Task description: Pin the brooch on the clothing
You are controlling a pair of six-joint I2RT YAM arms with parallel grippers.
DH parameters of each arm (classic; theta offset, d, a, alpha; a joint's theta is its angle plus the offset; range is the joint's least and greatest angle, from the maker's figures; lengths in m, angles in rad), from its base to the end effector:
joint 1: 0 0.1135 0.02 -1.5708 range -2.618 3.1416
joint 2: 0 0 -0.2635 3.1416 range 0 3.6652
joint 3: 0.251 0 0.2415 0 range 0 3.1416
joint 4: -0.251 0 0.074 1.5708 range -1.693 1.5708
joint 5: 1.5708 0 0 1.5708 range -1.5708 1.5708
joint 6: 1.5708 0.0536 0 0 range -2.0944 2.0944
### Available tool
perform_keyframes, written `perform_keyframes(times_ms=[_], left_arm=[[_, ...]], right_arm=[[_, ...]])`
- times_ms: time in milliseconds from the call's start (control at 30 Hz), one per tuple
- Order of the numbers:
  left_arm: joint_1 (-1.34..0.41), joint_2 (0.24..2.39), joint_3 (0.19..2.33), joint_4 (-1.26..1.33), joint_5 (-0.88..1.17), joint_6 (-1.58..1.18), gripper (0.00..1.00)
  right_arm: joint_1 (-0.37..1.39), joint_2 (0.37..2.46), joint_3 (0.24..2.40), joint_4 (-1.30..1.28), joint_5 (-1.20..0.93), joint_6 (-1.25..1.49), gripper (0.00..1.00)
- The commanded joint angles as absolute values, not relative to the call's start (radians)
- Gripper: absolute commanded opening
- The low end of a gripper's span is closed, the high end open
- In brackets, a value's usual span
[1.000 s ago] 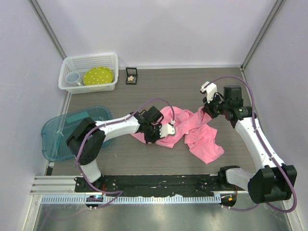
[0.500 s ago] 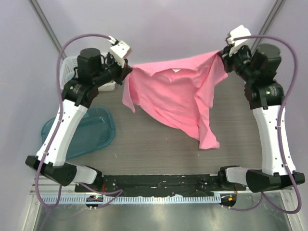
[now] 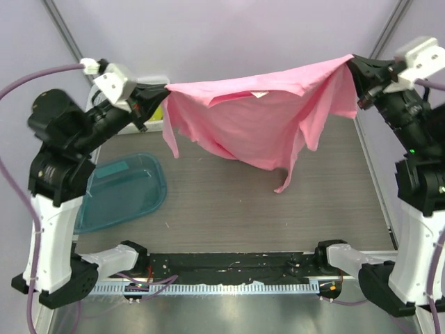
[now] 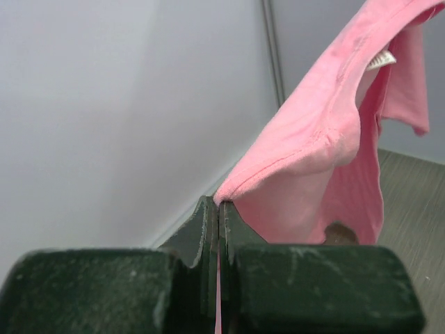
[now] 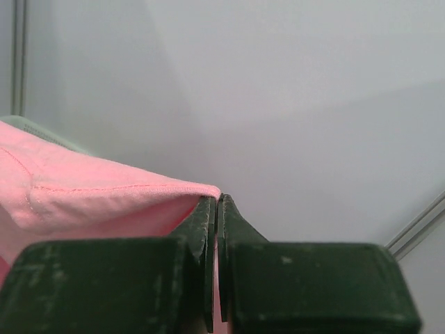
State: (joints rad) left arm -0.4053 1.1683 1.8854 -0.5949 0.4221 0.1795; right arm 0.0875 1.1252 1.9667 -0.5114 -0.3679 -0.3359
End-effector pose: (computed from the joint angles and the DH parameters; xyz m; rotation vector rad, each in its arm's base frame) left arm 0.1528 -0.0894 0.5699 0.7472 1.2753 -0.4887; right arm 0.1327 0.0310 0.6059 -0.5682 1.1286 0.0137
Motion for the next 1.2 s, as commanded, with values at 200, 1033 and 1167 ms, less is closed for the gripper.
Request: perform_keyframes(times_ms=[200, 1033, 1167], left_arm=[[-0.407, 1.106, 2.126, -0.531, 0.617, -0.063, 0.0], [-0.4, 1.782, 1.771, -0.428, 0.111, 0.195, 0.3], [-0.341, 1.94, 1.934, -0.626, 0.11, 0.14, 0.72]], right_arm=[[0.069, 1.068, 2.236, -0.529, -0.451, -0.158, 0.01], [0.031, 1.513, 1.521, -0.343, -0.151, -0.521, 0.69], [-0.02, 1.776, 1.794, -0.605, -0.089, -0.508, 0.93]])
